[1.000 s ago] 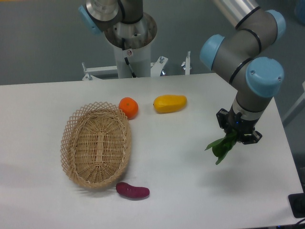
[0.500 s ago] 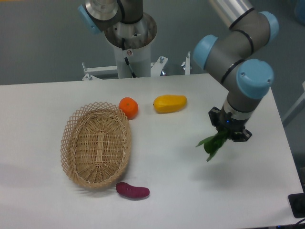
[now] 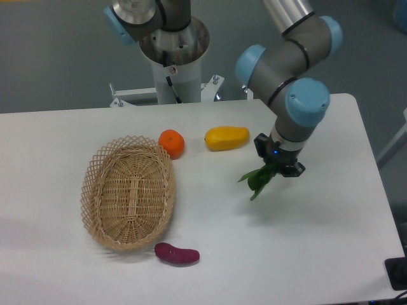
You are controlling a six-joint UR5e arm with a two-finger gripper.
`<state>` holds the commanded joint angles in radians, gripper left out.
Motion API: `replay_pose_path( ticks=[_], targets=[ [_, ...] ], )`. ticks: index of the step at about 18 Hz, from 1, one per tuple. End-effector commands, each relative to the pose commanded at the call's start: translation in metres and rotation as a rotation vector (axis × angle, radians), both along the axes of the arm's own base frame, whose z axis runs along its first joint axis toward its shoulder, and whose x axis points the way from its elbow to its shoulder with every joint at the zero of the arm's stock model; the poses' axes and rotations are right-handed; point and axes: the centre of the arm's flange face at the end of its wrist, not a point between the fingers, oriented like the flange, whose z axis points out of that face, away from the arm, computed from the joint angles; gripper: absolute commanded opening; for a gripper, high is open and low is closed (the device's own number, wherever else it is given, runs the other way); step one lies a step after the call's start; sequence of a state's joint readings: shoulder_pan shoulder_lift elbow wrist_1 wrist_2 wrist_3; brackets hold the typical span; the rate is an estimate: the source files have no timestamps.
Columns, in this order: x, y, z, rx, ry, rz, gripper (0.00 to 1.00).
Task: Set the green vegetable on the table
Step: 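Lower the held green bok choy toward the table beside the yellow mango, then open the gripper to release the bok choy onto the table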
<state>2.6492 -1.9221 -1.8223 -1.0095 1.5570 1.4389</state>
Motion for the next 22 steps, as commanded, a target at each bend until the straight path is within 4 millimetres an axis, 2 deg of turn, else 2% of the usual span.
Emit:
replay_pose_path(
  ticks=[4, 6, 9, 13, 14, 17, 22],
  targets=[
    [0.009, -0.006, -0.014, -0.016, -0.028, -0.011, 0.05],
    [0.010, -0.012, -0.021, -0.021, -0.042, -0.027, 0.13],
    [0.005, -0.018, -0.020, -0.018, -0.041, -0.043, 0.26],
    [0.003, -0.019, -0.019, -0.017, -0.039, -0.040, 0.80],
    [0.002, -0.019, -0.017, -0.016, -0.034, -0.040, 1.00],
    [-0.002, -0.017, -0.010, -0.009, -0.017, -0.029, 1.00],
    [-0.022, -0.011, 0.020, 0.012, 0.033, -0.034, 1.00]
  ],
)
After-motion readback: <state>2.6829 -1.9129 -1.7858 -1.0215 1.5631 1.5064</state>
